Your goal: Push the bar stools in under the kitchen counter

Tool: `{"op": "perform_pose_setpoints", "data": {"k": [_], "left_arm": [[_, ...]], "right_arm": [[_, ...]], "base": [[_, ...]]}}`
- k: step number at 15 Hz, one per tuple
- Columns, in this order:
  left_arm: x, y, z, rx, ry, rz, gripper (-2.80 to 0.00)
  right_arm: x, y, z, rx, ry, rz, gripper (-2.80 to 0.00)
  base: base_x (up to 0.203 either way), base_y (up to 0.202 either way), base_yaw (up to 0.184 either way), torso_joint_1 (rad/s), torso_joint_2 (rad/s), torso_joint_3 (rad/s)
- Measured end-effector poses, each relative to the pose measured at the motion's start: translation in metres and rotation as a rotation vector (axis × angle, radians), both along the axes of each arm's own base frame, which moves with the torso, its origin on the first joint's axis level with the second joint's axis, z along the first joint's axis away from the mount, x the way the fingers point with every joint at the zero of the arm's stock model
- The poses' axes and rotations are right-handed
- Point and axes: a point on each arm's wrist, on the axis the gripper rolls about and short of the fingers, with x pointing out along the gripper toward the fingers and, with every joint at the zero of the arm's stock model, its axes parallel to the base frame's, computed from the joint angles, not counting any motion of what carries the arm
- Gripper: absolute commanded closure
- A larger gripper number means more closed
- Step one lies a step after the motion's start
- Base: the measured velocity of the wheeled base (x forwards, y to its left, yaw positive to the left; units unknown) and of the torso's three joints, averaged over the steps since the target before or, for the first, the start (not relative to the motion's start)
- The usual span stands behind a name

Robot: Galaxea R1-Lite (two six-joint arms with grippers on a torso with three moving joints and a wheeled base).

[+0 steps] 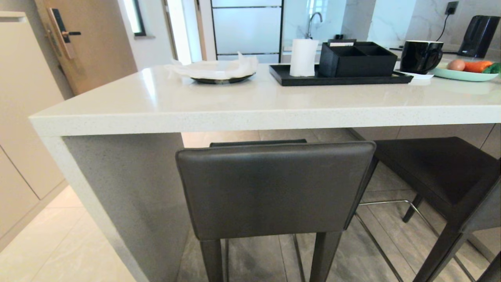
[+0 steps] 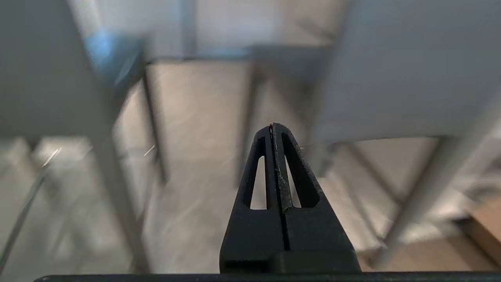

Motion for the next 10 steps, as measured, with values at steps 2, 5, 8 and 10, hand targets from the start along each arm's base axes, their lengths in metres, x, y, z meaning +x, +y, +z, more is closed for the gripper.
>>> {"op": "perform_pose_setpoints", "data": {"k": [2,5,8,10], "left_arm": [[0.0,0.0,-0.004,-0.006,0.016,0.006,0.0],[0.002,0.0,-0.009,-0.047,0.036,0.018,0.0],[0.002,0.001,-0.011,-0.105,0.067,0.052,0.0],[0.002,0.001,-0.011,-0.096,0.063,0.053,0.0]], "right_arm": [[0.006,0.003,-0.013,-0.04,0.012,0.128,0.0],[0.008,0.004,-0.023,0.049,0.079,0.157,0.0],[0.008,0.003,-0.024,0.118,0.075,0.125,0.0],[0.008,0.003,-0.024,0.122,0.074,0.123,0.0]], "base": [[0.0,0.0,0.0,0.0,0.0,0.0],[0.0,0.0,0.0,0.0,0.0,0.0],[0.0,0.0,0.0,0.0,0.0,0.0],[0.0,0.0,0.0,0.0,0.0,0.0]]}}
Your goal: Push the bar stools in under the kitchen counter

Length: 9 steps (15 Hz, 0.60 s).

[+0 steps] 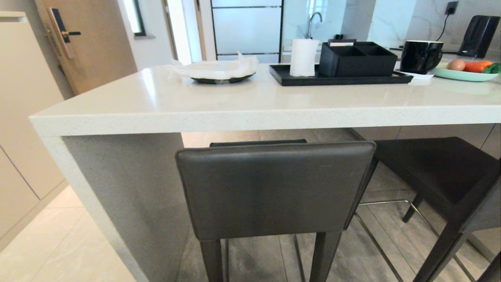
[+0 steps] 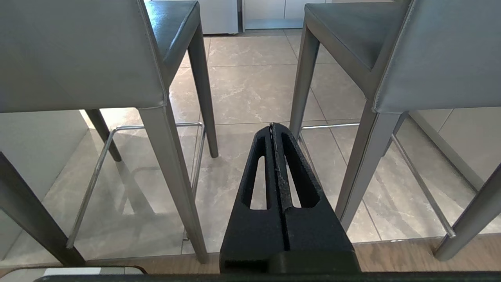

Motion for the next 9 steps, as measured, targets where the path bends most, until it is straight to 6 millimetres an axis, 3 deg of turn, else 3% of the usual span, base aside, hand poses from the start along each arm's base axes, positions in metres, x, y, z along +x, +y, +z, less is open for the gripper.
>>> {"op": "perform_pose_setpoints", "data": {"k": [9], "left_arm": [[0.0005,0.0003,0.0001,0.011,0.029,0.01,0.0]], "right_arm": [[0.0,0.0002,-0.0001,-0.007,0.0,0.009,0.0]], "base": [[0.0,0.0,0.0,0.0,0.0,0.0]]}}
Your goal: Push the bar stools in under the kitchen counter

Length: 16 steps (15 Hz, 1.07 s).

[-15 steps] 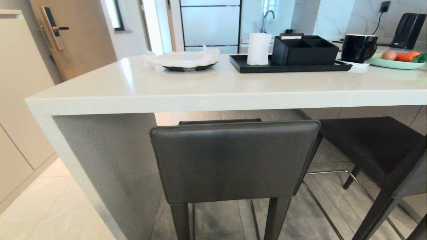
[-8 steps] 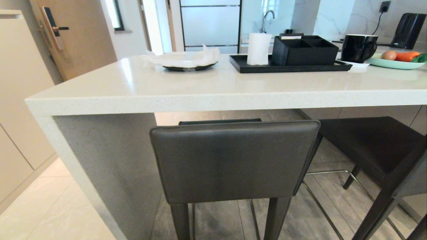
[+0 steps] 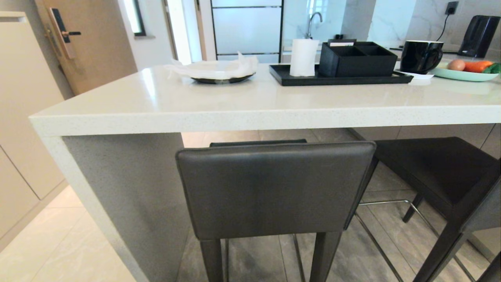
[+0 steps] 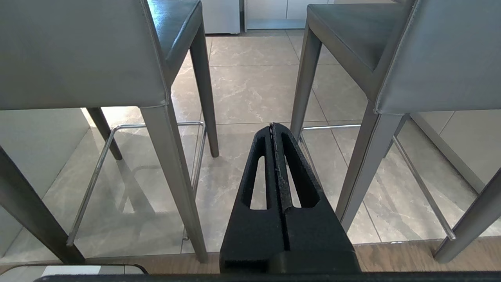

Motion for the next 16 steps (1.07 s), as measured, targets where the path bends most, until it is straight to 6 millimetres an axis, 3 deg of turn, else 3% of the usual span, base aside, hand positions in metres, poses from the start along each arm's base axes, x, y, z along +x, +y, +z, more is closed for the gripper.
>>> {"op": "perform_pose_setpoints", "data": {"k": [14,16], "left_arm": [[-0.0008,0.0008,-0.0002,-0.032,-0.019,0.035,0.0],[-0.0008,0.0008,-0.0003,-0.033,-0.018,0.036,0.0]], "right_arm": [[0.0,-0.0002,-0.0001,0.023,0.001,-0.009,0.0],[0.0,-0.0002,-0.0001,0.023,0.001,-0.009,0.0]], "base": [[0.0,0.0,0.0,0.0,0.0,0.0],[0.003,-0.138,0.004,0.006,0.0,0.002]]}}
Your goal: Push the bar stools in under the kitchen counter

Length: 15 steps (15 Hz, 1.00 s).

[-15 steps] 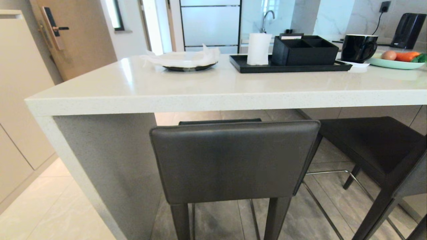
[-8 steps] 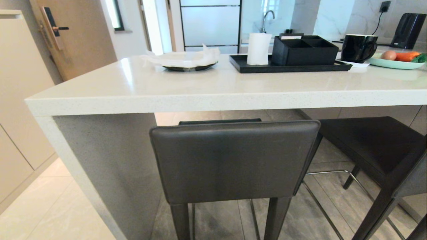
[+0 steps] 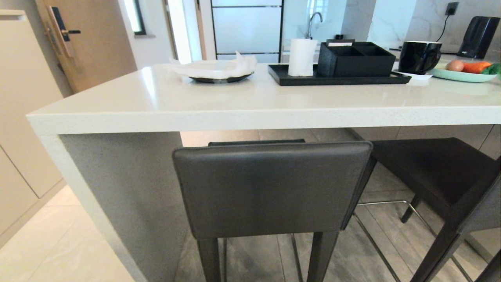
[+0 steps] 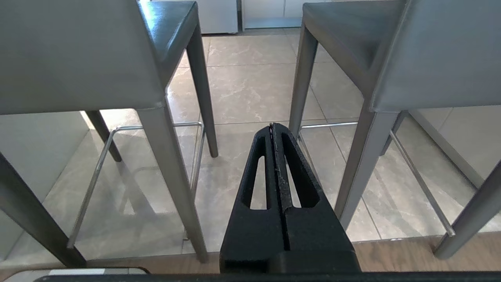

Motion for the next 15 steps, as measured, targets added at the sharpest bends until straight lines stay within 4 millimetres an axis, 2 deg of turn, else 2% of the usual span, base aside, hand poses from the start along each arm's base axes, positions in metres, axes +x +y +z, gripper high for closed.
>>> {"op": "perform_pose_setpoints", "data": {"k": [15], "left_arm": [[0.0,0.0,-0.0003,-0.042,0.004,0.003,0.0]], "right_arm": [[0.0,0.0,0.0001,0.004,0.0,0.0,0.0]], "base": [[0.0,-0.196,0.002,0.001,0.0,0.001]]}}
